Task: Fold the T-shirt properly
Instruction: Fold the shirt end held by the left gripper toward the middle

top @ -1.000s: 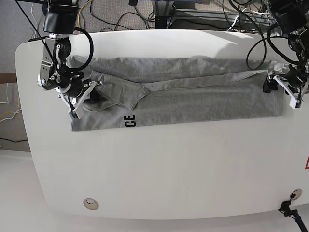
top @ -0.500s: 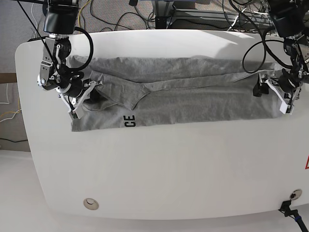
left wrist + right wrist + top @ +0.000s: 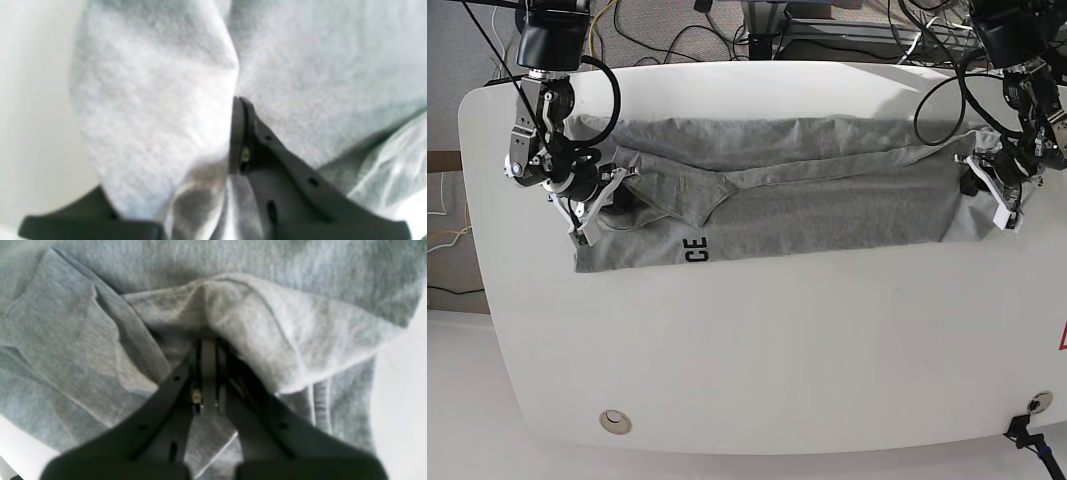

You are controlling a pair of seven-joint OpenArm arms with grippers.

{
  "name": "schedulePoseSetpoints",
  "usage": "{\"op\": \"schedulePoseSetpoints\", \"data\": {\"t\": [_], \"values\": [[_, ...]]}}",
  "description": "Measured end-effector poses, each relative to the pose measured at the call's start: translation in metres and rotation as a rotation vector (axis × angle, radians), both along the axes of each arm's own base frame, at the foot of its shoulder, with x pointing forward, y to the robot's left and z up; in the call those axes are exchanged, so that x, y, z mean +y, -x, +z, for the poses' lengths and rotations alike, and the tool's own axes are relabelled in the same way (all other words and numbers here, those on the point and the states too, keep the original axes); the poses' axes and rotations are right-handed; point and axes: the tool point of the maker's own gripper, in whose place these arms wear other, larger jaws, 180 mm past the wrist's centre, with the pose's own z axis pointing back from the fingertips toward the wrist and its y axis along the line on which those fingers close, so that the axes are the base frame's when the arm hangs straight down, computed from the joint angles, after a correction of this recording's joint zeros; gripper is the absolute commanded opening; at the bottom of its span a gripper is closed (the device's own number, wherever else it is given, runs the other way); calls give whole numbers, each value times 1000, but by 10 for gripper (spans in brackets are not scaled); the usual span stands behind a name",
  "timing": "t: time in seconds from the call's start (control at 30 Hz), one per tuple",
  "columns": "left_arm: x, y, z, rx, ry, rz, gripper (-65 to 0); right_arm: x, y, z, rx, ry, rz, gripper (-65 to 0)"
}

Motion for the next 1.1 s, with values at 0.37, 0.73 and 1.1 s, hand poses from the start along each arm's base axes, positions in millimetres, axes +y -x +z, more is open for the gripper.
{"op": "schedulePoseSetpoints", "data": {"t": [0.37, 0.73, 1.1], "values": [[-115, -1, 59, -69, 99, -196, -572, 3, -1, -1, 0, -8, -12, -650], [-255, -9, 61, -89, 397, -340, -572, 4, -1, 0, -5, -13, -13, -650], [-261, -26, 51, -73, 479, -294, -534, 4, -1, 0, -6, -16, -14, -650]]}}
